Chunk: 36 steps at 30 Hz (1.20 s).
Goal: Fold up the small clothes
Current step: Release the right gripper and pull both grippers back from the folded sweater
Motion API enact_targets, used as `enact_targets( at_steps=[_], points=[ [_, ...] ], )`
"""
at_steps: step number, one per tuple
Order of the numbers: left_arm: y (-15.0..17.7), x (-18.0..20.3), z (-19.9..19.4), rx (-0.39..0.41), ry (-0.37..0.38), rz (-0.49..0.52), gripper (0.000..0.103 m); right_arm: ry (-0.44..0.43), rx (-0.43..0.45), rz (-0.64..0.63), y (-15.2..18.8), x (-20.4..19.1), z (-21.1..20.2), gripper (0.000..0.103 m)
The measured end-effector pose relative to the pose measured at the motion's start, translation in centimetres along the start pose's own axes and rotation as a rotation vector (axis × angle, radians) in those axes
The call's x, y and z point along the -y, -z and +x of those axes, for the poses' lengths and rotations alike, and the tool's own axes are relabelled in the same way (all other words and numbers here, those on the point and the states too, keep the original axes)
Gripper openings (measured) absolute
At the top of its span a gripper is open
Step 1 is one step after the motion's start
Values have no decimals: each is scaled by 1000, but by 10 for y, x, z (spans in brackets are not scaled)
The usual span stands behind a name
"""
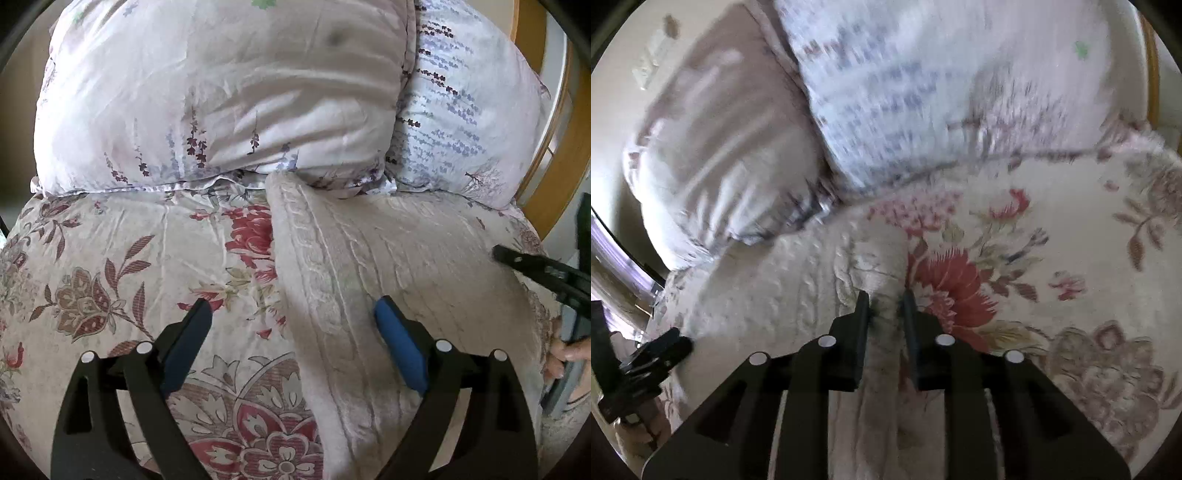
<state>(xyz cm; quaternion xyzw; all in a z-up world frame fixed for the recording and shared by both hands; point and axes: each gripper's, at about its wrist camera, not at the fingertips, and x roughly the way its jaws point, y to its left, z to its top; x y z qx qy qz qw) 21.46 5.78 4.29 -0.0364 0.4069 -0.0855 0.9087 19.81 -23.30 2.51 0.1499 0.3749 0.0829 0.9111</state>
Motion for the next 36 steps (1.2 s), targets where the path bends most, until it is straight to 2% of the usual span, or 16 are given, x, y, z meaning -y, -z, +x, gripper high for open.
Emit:
enact_targets(
  at_steps=[2,3,5,6,7,8,9,12,14,16,18,24,26,28,30,36],
  points=[
    [0,-1,0,-1,4,-1,92,-44,29,-47,4,-11,-13,26],
    [1,-2,1,-2,0,1,93,-63,35,-73,7,-17,-19,32],
    [3,-2,5,-13,-12,9,94,-89,3,-138,17,-29,-19,38],
    [3,-2,8,-22,-14,9,95,-85,-26,-160,21,-32,-14,38],
    [4,-2,10,-26,-16,5,96,-42,-99,-195,29,-36,1,39],
    [3,-3,13,-34,-15,-1,97,-10,-126,-214,34,-37,11,40],
    [3,-3,15,-39,-16,-7,97,2,-81,-235,37,-38,12,40],
    [2,-3,14,-33,-30,-8,98,19,-84,-220,34,-40,11,42],
    [4,-4,6,-9,-16,-11,98,9,-66,-193,32,-38,2,50],
    [9,-7,-6,20,15,-18,97,2,-17,-174,35,-37,-14,72],
    [14,-10,-15,35,38,-31,97,22,43,-179,40,-38,-31,79],
    [37,-22,-37,58,66,-85,101,53,101,-165,55,-29,-61,82],
    [47,-23,-44,65,31,-85,101,74,113,-155,61,-25,-67,82],
    [56,-19,-50,69,4,-59,101,92,114,-148,67,-24,-71,92],
    [65,-11,-55,63,-33,-20,101,111,118,-144,75,-25,-73,95],
    [86,8,-62,40,-56,37,101,103,42,-189,101,-42,-65,95]
  ],
)
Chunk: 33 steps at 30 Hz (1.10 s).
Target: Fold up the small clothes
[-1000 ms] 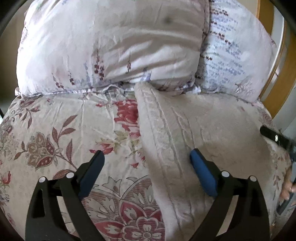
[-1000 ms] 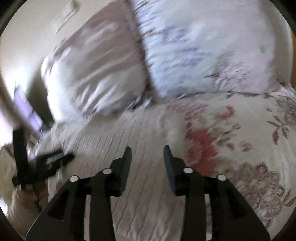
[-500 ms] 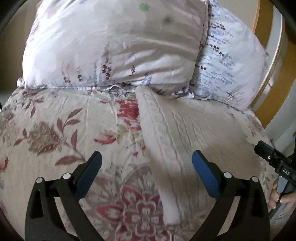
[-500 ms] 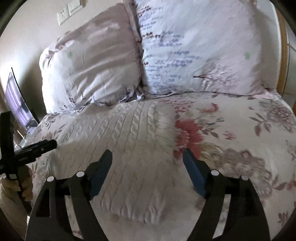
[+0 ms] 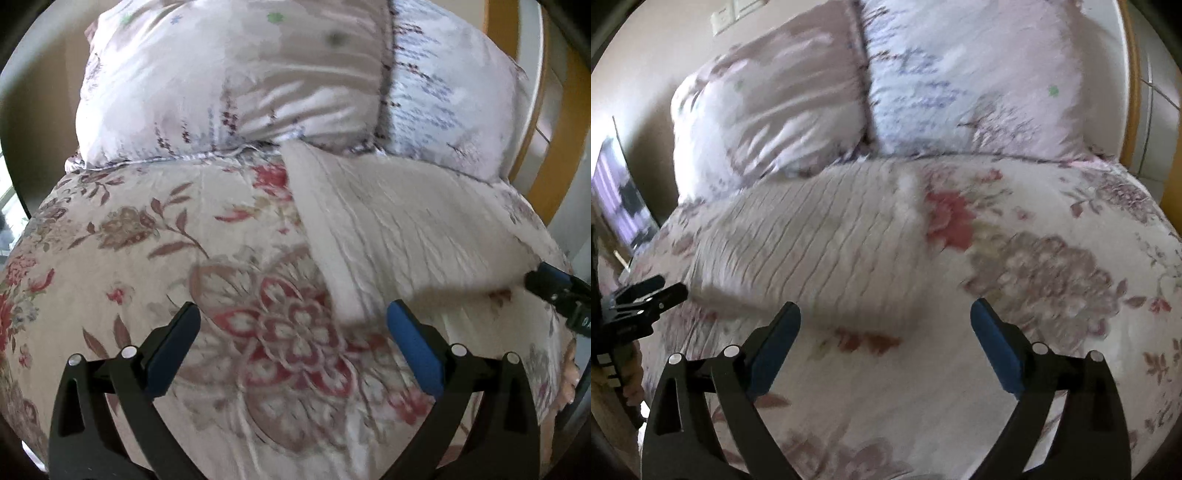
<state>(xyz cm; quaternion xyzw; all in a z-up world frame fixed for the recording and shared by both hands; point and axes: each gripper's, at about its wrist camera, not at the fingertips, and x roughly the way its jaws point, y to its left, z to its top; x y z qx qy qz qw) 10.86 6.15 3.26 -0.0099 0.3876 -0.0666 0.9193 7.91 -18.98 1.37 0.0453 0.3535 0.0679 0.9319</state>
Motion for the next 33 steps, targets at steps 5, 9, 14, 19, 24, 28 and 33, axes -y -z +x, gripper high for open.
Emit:
enact_targets(
  at_steps=[5,9,14,19,24,28,33],
  points=[
    [10,20,4,-48,-27,55,101,19,-77,-17,14,-16,16,95],
    [12,27,12,-87,-43,67,101,59,-108,-25,16,-21,21,95],
    [15,32,21,-126,-65,79,101,100,-142,-48,17,-27,27,95],
    [14,30,24,-139,-58,73,101,135,-167,-63,18,-30,31,97],
    [13,31,25,-138,-55,76,101,147,-173,-53,19,-32,31,102],
    [14,31,25,-137,-48,80,101,144,-170,-54,20,-31,31,102],
    [14,31,25,-137,-50,78,101,145,-164,-53,20,-31,30,102]
  ],
)
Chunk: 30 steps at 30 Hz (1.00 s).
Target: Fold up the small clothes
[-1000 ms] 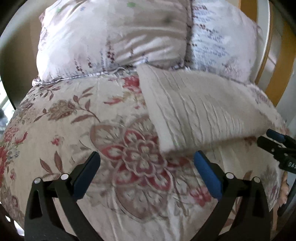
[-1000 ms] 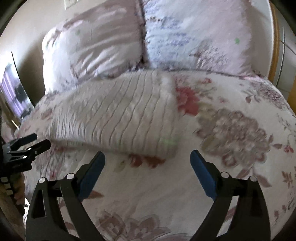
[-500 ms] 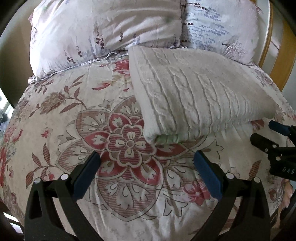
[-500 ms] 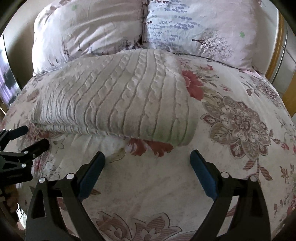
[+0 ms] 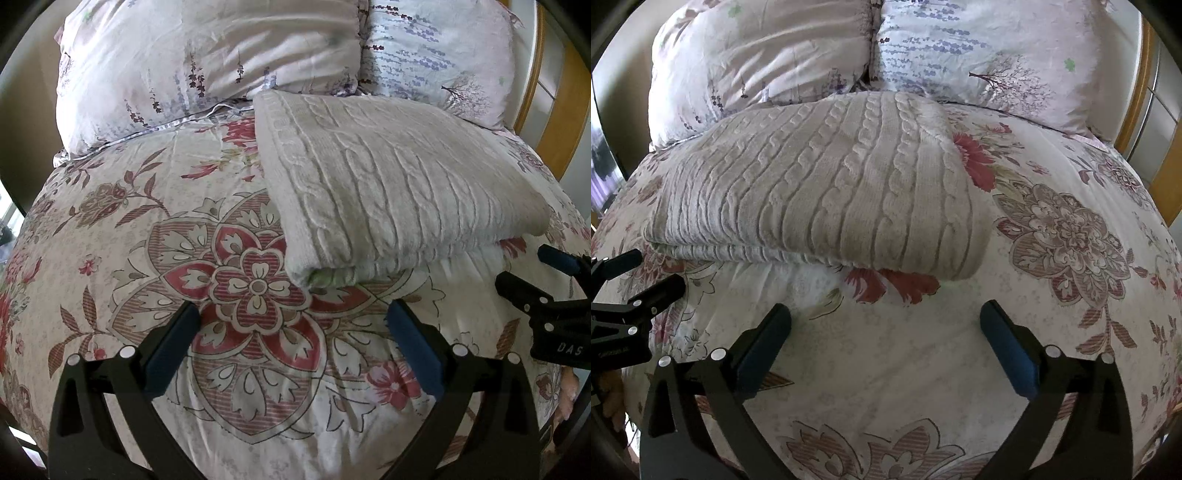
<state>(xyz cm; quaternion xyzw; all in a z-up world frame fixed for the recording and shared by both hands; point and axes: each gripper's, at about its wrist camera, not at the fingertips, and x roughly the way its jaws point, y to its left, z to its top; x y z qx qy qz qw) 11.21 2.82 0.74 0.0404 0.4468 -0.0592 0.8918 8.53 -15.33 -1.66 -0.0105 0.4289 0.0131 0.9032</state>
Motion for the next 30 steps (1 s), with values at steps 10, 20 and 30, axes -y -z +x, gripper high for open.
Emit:
enact_targets(
  at_steps=[10,20,30],
  points=[
    [0,0,0,0,1,0,101,5,12,7,2,0,-2,102],
    [0,0,1,0,1,0,101,5,17,8,2,1,-2,102],
    [0,0,1,0,1,0,101,5,17,7,3,1,-2,102]
  ],
)
